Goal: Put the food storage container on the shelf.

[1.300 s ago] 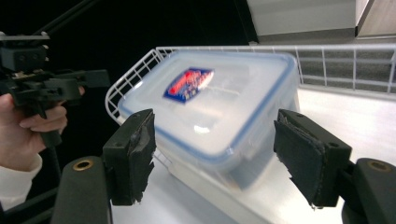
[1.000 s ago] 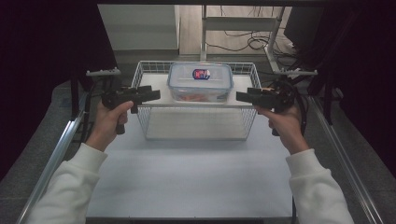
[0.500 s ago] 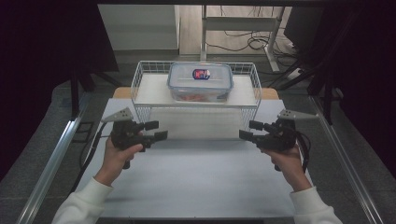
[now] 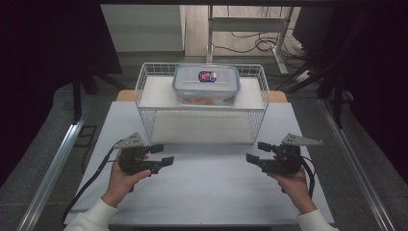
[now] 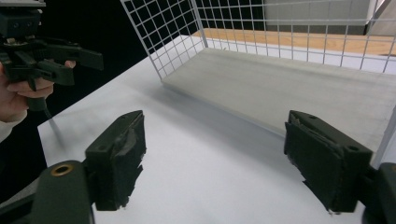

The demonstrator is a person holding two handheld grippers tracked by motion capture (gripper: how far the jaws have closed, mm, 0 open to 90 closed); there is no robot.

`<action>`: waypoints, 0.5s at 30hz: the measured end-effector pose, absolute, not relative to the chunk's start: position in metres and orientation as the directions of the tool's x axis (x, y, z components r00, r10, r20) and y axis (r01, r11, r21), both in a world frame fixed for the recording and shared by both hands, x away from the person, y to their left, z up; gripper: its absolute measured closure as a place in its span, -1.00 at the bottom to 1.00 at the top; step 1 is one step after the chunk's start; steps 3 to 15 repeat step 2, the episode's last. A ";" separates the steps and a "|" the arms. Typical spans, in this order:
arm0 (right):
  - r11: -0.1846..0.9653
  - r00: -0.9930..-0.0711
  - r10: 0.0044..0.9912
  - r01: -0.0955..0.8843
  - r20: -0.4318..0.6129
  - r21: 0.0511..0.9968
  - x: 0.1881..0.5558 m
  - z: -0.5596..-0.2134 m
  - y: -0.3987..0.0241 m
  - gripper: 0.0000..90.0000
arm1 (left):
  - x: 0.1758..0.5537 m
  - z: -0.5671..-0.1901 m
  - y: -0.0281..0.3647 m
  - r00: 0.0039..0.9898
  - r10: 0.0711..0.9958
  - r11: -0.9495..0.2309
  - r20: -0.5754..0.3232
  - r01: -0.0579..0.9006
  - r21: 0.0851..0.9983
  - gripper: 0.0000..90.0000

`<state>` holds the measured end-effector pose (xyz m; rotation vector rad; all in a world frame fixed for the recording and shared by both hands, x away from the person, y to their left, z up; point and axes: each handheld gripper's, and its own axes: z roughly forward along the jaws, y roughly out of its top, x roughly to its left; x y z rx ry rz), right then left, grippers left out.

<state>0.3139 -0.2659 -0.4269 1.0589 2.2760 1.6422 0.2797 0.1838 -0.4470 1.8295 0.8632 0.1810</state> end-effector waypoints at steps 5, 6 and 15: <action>0.152 -0.736 0.619 0.454 0.274 0.878 0.314 -0.427 -0.267 -0.58 | 0.279 -0.448 0.185 0.726 0.639 -0.187 -0.256 0.469 0.863 -0.32; 0.152 -0.736 0.619 0.454 0.274 0.878 0.314 -0.427 -0.267 -0.58 | 0.279 -0.448 0.185 0.726 0.639 -0.187 -0.256 0.469 0.863 -0.32; 0.152 -0.736 0.619 0.454 0.274 0.878 0.314 -0.427 -0.267 -0.58 | 0.279 -0.448 0.185 0.726 0.639 -0.187 -0.256 0.469 0.863 -0.32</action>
